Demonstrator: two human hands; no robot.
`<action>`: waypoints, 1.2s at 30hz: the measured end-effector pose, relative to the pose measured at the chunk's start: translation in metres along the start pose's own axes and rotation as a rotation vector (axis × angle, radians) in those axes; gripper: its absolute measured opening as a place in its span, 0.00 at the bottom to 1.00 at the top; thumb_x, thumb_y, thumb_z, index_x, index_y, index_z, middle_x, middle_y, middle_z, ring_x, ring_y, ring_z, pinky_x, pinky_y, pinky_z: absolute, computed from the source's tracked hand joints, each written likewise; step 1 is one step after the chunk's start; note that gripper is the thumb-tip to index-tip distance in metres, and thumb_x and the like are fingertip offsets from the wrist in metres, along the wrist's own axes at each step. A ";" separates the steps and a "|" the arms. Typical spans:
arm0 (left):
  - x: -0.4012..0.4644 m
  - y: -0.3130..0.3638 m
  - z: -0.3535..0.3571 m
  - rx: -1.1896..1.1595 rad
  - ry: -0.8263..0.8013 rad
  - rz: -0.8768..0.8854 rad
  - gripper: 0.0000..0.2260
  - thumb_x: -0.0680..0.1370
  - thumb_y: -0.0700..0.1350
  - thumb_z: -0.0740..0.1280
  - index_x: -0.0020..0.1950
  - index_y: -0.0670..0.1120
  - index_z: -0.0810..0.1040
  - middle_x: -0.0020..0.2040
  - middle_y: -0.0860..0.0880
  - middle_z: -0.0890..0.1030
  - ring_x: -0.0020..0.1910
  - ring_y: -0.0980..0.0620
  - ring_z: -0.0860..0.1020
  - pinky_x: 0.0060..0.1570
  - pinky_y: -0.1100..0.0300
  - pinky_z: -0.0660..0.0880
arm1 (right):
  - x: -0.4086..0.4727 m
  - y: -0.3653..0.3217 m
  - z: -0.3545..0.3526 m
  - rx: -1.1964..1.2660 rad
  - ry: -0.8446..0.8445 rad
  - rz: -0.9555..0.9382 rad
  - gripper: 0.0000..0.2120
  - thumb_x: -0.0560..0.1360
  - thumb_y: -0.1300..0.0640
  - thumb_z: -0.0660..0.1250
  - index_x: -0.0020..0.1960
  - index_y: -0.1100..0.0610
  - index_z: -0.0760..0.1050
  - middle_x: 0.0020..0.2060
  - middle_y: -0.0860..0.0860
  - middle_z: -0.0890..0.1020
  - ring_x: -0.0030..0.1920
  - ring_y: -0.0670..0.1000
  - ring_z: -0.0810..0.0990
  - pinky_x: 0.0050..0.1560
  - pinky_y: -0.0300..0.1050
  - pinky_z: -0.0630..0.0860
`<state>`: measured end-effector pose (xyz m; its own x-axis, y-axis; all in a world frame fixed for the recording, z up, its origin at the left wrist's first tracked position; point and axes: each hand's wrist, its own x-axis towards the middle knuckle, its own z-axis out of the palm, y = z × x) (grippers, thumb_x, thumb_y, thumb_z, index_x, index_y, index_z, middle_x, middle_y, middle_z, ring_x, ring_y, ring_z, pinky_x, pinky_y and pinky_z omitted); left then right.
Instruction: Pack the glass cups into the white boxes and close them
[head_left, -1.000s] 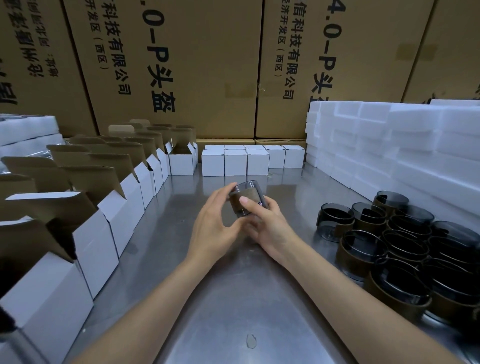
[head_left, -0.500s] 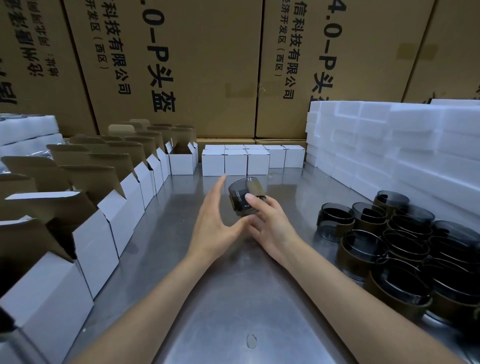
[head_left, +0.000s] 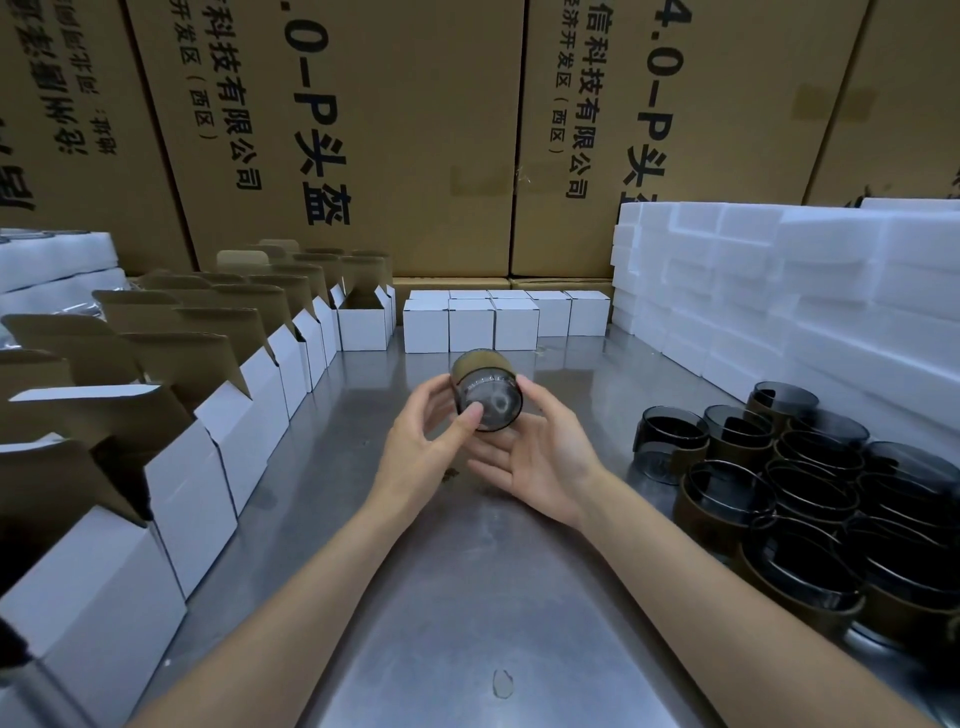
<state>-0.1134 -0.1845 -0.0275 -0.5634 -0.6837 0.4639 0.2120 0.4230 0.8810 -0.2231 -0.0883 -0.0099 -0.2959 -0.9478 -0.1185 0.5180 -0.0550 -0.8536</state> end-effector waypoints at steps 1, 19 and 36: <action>0.000 0.000 0.001 0.000 -0.026 -0.011 0.19 0.76 0.42 0.70 0.65 0.46 0.72 0.62 0.52 0.78 0.63 0.59 0.75 0.67 0.58 0.69 | 0.000 0.001 0.001 0.022 0.004 -0.025 0.22 0.76 0.43 0.60 0.63 0.56 0.76 0.52 0.53 0.84 0.49 0.51 0.84 0.53 0.45 0.76; -0.007 -0.003 0.002 0.351 -0.129 0.114 0.23 0.71 0.37 0.67 0.62 0.53 0.67 0.61 0.54 0.75 0.63 0.57 0.73 0.63 0.54 0.72 | 0.006 0.015 -0.002 -0.659 0.297 -0.504 0.33 0.67 0.67 0.75 0.63 0.48 0.63 0.51 0.43 0.73 0.51 0.43 0.76 0.40 0.25 0.73; 0.028 -0.032 -0.009 0.125 0.209 -0.216 0.17 0.74 0.29 0.58 0.55 0.48 0.71 0.51 0.52 0.79 0.47 0.59 0.76 0.38 0.73 0.71 | 0.012 0.027 0.000 -1.155 0.392 -0.395 0.34 0.64 0.42 0.74 0.63 0.44 0.58 0.59 0.43 0.73 0.58 0.47 0.75 0.59 0.50 0.73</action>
<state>-0.1291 -0.2225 -0.0416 -0.4054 -0.8675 0.2884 -0.0014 0.3161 0.9487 -0.2124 -0.1017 -0.0347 -0.5867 -0.7634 0.2701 -0.5945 0.1796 -0.7838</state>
